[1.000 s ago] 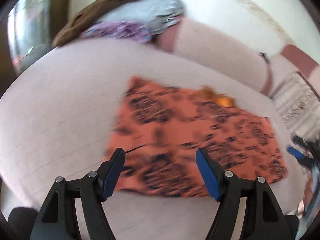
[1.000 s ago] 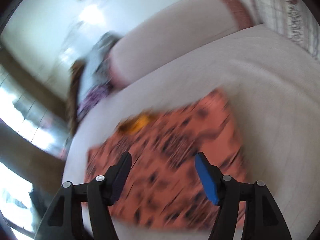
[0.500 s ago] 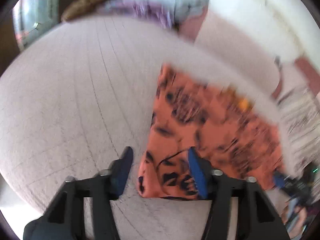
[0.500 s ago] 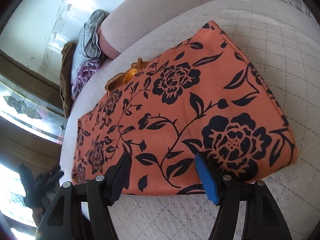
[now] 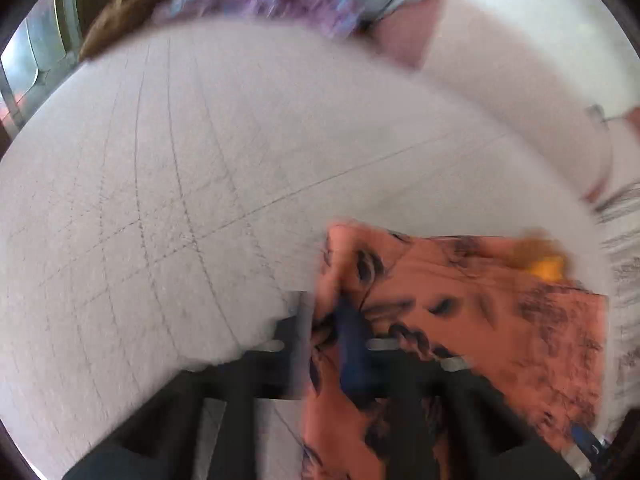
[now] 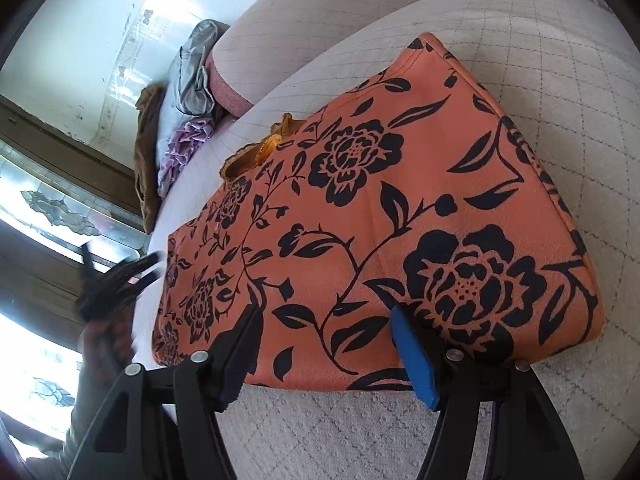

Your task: Fold small clothes

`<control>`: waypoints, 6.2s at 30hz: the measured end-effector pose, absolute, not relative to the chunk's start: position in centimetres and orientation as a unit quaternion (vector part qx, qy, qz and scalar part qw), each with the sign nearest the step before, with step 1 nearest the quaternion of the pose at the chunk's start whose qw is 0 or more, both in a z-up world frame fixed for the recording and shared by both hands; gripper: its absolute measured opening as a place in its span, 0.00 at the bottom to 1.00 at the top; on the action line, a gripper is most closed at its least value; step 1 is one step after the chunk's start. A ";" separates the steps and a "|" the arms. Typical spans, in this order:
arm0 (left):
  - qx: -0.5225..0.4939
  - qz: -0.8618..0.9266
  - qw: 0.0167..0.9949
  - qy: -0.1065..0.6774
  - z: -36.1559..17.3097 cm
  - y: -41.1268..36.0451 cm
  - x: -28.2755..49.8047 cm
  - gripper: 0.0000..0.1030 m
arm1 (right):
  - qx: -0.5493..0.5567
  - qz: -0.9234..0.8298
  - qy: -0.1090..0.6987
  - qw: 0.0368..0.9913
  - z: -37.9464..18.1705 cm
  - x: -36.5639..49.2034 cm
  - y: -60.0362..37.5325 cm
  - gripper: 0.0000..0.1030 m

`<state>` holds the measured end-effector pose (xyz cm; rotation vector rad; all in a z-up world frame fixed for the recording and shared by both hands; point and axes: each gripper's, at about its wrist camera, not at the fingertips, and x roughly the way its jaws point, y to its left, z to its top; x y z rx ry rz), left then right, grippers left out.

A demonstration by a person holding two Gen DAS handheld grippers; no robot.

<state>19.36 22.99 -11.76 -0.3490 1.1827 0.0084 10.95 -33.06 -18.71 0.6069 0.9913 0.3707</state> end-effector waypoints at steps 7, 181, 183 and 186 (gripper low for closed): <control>-0.180 0.048 0.845 0.502 -8.4 24.4 17.3 0.28 | 0.288 0.177 0.463 0.819 -18.8 10.9 -33.1 0.68; -0.252 -0.091 0.827 0.494 -3.1 26.7 8.1 0.49 | 0.346 0.257 0.441 0.787 -15.5 11.0 -21.3 0.87; -0.254 -0.101 0.815 0.512 -4.4 25.6 10.6 0.49 | 0.345 0.261 0.451 0.780 -15.2 12.6 -21.1 0.87; -0.232 -0.095 0.805 0.538 -6.3 24.7 12.8 0.21 | 0.339 0.257 0.467 0.775 -15.8 14.9 -20.1 0.87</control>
